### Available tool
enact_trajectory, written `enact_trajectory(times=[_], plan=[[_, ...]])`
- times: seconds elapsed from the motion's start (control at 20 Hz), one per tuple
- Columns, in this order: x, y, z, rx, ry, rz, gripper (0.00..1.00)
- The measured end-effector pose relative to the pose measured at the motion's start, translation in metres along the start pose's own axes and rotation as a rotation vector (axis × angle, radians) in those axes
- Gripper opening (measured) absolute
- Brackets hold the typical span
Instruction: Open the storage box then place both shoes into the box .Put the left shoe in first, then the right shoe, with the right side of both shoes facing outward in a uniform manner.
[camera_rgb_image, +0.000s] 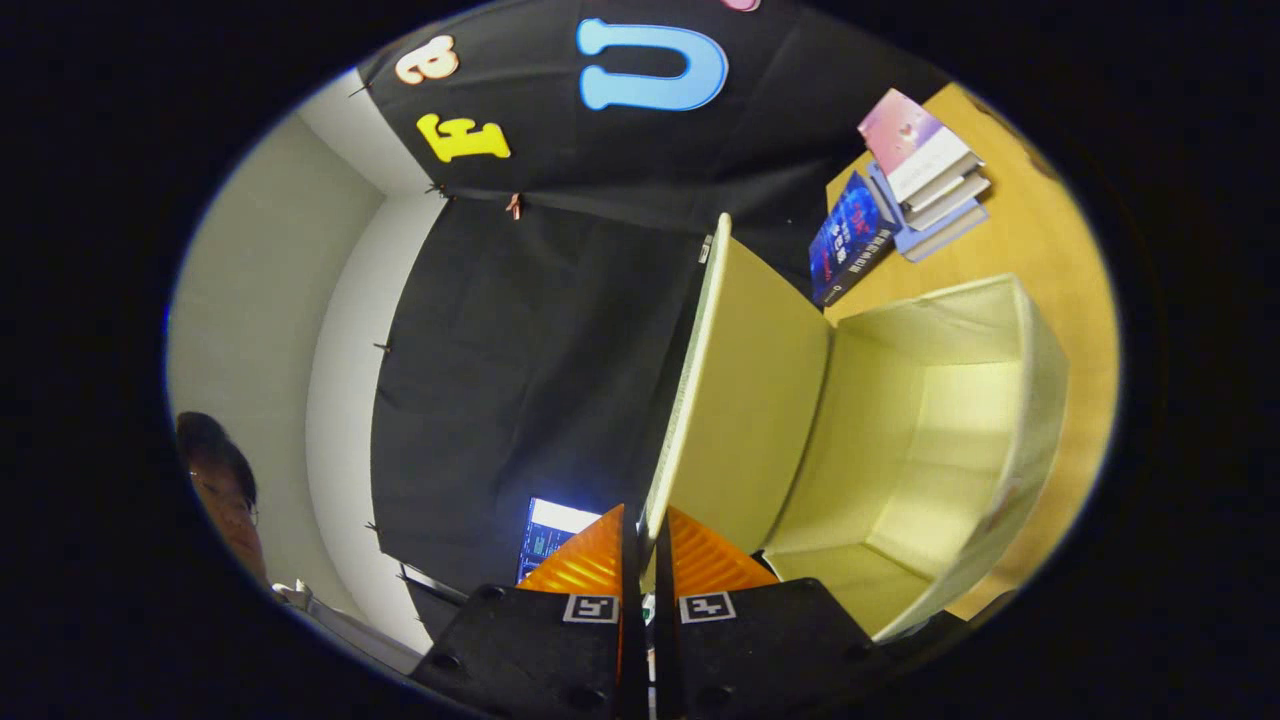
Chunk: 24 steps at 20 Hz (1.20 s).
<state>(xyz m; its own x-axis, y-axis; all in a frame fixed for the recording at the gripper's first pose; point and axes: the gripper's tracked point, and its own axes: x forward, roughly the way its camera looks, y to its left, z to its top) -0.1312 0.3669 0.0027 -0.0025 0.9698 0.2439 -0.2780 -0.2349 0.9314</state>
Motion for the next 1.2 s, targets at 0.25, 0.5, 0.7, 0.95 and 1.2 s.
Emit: enact_trajectory(times=[0.25, 0.5, 0.7, 0.95, 1.2], plan=[[0.066, 0.01, -0.007, -0.04, 0.022, -0.036, 0.1], [0.105, 0.004, -0.011, -0.048, 0.02, -0.075, 0.17], [0.112, -0.011, -0.008, -0.063, 0.002, -0.143, 0.46], [0.089, -0.019, 0.012, -0.104, -0.073, -0.215, 0.87], [0.021, -0.033, 0.057, -0.114, -0.207, -0.348, 0.9]])
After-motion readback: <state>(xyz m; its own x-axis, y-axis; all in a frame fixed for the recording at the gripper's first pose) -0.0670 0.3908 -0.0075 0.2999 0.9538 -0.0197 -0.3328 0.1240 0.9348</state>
